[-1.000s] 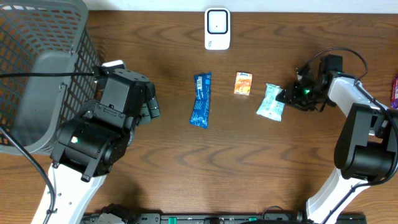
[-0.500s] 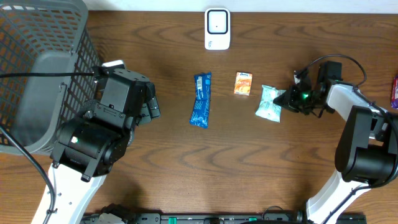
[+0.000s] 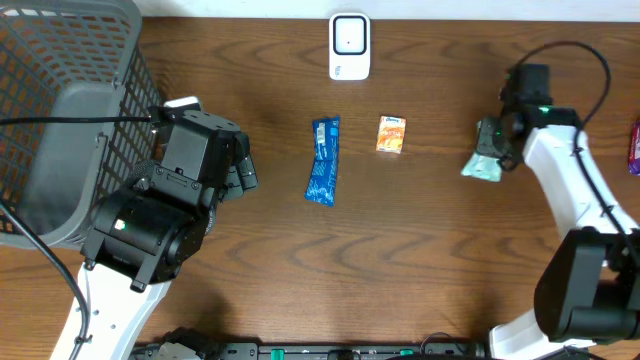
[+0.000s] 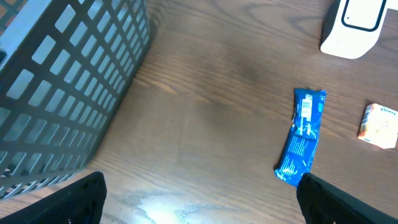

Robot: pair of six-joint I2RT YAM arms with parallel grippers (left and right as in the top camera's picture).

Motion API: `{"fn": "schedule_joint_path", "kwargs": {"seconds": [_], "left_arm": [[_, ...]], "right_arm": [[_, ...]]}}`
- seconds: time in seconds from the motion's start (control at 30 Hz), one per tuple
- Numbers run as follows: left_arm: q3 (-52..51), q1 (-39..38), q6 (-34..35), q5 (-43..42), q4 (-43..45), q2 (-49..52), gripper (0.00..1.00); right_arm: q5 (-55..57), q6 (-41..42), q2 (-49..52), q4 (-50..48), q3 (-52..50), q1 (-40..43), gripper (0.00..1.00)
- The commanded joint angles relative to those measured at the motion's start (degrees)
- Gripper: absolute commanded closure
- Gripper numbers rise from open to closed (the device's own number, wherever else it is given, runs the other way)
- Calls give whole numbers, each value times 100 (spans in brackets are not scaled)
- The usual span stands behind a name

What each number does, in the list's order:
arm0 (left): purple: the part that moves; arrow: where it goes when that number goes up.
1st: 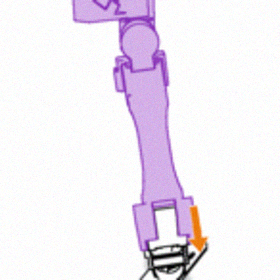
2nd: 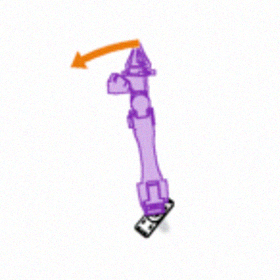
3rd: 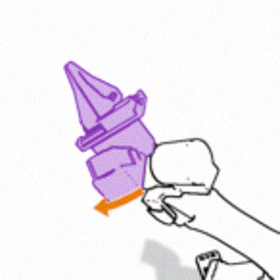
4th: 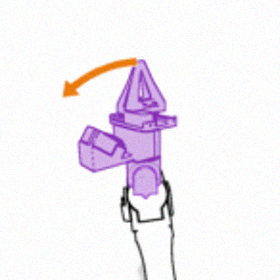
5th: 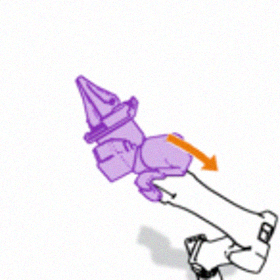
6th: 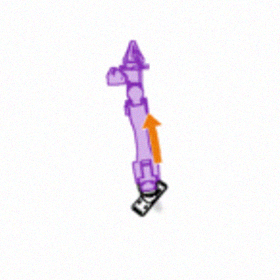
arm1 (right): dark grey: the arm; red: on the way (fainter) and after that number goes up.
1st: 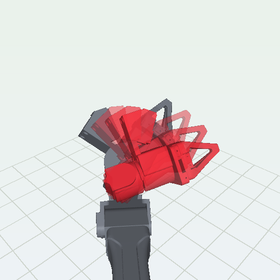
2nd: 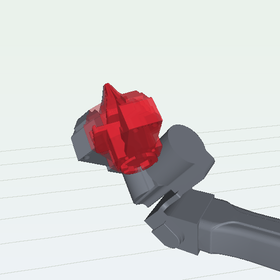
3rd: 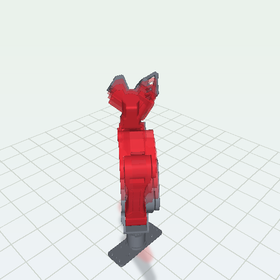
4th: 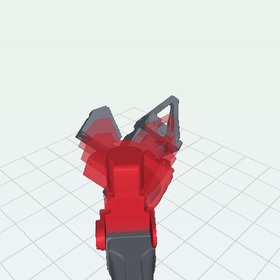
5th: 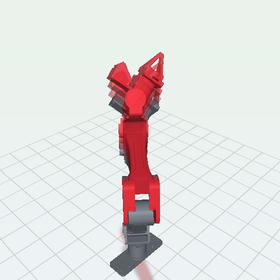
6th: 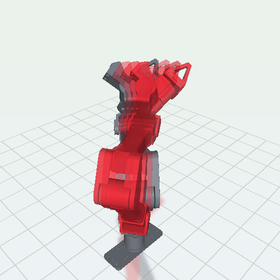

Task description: Scan the item barcode

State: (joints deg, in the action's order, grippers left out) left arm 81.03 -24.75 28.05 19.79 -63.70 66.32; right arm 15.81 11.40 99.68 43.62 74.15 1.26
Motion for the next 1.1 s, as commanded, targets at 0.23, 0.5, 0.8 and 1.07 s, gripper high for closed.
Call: {"fn": "schedule_joint_path", "kwargs": {"seconds": [0.23, 0.5, 0.8, 1.07], "left_arm": [[31, 35, -59, 59, -15, 2, 2], [31, 35, -59, 57, -13, 2, 2], [31, 35, -59, 59, -13, 2, 2], [31, 35, -59, 59, -13, 2, 2]], "right_arm": [[4026, 529, 1292, -289, -7, -874, 99], [3694, 529, 1801, -269, -7, -1746, 81], [2935, 466, 1797, -315, 249, -2374, 39], [2046, 422, 1797, 837, 1528, -2238, 42]]}}
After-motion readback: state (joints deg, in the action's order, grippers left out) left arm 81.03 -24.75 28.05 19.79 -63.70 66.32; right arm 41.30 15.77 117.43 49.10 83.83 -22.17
